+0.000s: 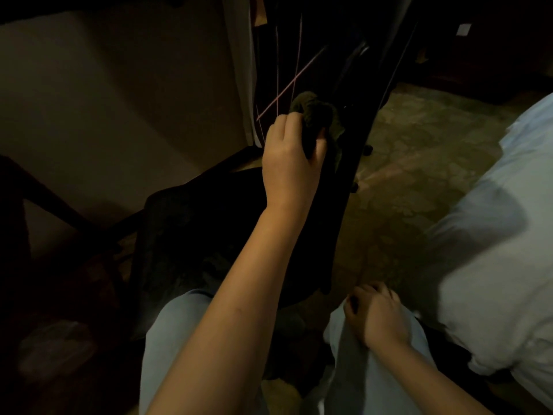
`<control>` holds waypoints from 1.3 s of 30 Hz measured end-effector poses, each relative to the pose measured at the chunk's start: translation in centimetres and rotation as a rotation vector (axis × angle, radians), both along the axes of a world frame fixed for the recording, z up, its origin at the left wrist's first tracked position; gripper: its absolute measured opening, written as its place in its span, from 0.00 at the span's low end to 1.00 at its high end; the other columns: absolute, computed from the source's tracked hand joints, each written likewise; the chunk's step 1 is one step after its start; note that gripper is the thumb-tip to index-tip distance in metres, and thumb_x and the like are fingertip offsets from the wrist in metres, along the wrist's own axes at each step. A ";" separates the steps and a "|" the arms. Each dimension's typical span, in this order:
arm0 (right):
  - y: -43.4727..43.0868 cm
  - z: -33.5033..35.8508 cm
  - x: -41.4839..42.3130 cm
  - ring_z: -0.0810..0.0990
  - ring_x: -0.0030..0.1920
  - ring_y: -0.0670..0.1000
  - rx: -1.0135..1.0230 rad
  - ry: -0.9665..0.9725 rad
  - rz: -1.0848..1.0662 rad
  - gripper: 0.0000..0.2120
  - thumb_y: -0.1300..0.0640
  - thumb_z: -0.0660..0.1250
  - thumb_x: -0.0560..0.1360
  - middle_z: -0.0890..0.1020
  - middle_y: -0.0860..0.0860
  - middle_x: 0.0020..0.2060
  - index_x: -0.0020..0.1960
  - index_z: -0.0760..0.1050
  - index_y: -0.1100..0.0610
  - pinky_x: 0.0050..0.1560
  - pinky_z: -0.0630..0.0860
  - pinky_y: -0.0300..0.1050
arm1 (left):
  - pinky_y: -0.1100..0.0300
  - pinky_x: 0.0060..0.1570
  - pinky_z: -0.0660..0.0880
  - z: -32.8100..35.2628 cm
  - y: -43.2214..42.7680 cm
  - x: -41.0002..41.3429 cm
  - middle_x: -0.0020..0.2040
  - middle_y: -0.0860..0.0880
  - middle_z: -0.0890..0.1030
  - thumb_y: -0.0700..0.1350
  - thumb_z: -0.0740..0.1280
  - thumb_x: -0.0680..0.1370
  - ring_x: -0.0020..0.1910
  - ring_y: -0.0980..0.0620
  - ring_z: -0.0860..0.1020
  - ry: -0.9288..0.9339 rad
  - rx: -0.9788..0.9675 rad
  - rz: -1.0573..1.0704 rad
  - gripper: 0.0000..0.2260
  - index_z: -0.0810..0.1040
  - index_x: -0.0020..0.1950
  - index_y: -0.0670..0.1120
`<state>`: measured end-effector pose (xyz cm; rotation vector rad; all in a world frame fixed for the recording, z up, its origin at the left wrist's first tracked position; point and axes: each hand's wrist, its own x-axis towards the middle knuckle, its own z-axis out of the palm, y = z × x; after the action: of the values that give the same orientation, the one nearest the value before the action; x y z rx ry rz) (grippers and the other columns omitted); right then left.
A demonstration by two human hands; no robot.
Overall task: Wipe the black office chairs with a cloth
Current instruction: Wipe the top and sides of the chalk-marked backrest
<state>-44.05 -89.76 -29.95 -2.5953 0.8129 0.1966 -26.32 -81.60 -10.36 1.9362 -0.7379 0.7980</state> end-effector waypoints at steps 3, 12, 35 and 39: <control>0.0 0.4 -0.2 0.64 0.69 0.53 0.023 0.029 -0.016 0.19 0.43 0.60 0.78 0.69 0.49 0.67 0.68 0.69 0.44 0.66 0.69 0.50 | 0.58 0.45 0.74 -0.9 0.0 -0.3 0.49 0.42 0.77 0.38 0.70 0.73 0.48 0.46 0.75 0.014 0.032 0.037 0.10 0.75 0.53 0.37; -0.2 -0.1 0.0 0.67 0.64 0.48 -0.073 -0.017 0.102 0.14 0.45 0.57 0.78 0.77 0.43 0.59 0.60 0.75 0.45 0.66 0.65 0.47 | 0.62 0.54 0.72 -7.8 3.1 -2.2 0.51 0.44 0.76 0.38 0.70 0.74 0.52 0.47 0.74 0.271 0.079 0.102 0.12 0.74 0.56 0.39; 0.5 1.1 -0.4 0.63 0.70 0.53 0.039 0.031 -0.004 0.21 0.44 0.64 0.77 0.67 0.49 0.69 0.69 0.68 0.44 0.68 0.68 0.50 | 0.65 0.51 0.68 -2.0 1.4 -1.6 0.55 0.46 0.76 0.40 0.71 0.73 0.56 0.49 0.74 0.169 0.075 0.082 0.16 0.74 0.60 0.40; 0.6 1.2 -0.2 0.65 0.68 0.53 -0.010 0.018 -0.013 0.16 0.43 0.60 0.79 0.70 0.49 0.65 0.65 0.71 0.45 0.66 0.68 0.48 | 0.63 0.49 0.68 -3.6 1.2 -1.5 0.53 0.44 0.75 0.38 0.70 0.73 0.53 0.48 0.73 0.154 0.079 0.106 0.14 0.74 0.57 0.39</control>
<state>-44.25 -89.19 -28.71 -2.6003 0.8390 0.2127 -27.81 -80.38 -14.01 2.0963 -0.5851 0.6826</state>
